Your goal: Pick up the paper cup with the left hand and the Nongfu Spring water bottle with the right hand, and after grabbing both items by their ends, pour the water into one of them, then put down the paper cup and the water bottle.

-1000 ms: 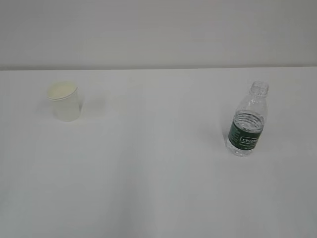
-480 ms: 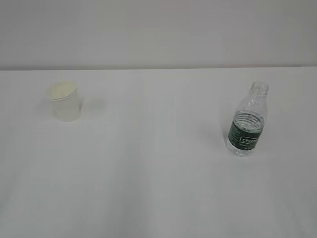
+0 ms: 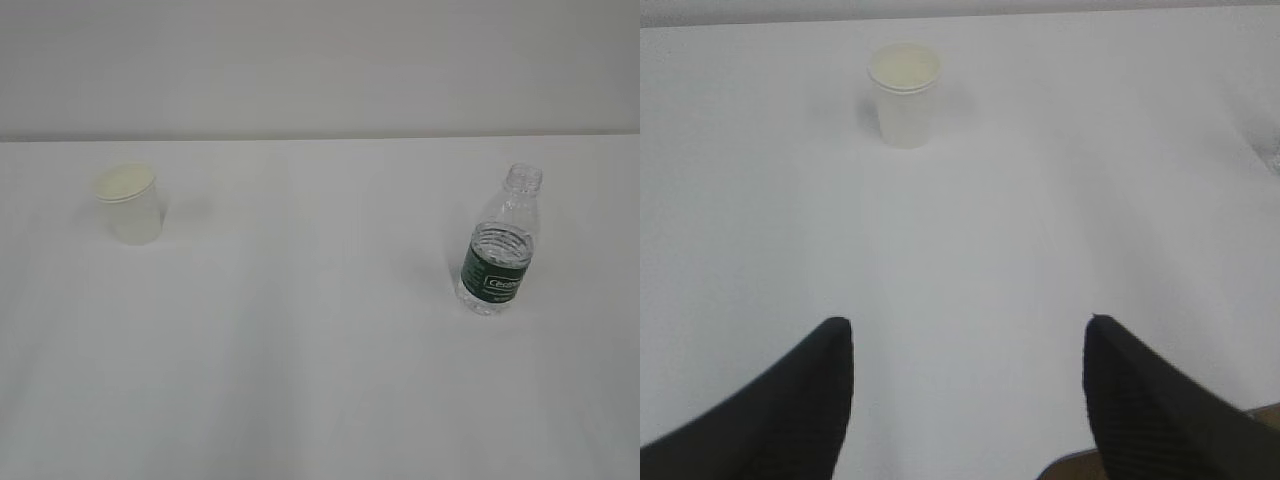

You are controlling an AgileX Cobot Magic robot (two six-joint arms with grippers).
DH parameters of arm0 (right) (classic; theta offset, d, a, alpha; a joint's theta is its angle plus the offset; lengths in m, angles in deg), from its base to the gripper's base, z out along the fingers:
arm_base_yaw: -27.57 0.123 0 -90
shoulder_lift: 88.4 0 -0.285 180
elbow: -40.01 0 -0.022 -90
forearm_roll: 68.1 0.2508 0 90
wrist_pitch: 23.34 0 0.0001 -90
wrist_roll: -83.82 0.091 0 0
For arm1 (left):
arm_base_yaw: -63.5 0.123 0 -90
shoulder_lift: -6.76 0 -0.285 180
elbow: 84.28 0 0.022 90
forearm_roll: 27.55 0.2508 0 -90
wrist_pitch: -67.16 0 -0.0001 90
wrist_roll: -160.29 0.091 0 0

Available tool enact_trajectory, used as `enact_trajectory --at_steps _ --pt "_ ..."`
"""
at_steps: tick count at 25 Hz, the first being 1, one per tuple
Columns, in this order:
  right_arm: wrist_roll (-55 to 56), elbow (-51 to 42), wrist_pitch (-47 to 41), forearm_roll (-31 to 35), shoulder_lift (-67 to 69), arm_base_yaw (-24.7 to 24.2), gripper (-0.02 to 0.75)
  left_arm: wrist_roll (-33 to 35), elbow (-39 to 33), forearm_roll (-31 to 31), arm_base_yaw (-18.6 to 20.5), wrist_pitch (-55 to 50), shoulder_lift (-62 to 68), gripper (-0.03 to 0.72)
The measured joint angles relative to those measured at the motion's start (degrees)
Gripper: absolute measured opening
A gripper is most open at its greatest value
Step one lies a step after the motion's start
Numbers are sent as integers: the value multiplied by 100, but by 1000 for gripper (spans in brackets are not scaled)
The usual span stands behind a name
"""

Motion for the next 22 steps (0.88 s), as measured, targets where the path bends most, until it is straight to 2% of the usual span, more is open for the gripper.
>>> enact_trajectory --at_steps 9,22 --pt "-68 0 929 54 640 0 554 0 0 -21 0 986 809 514" --pt "-390 0 1643 78 969 0 554 11 0 131 0 2107 1608 514"
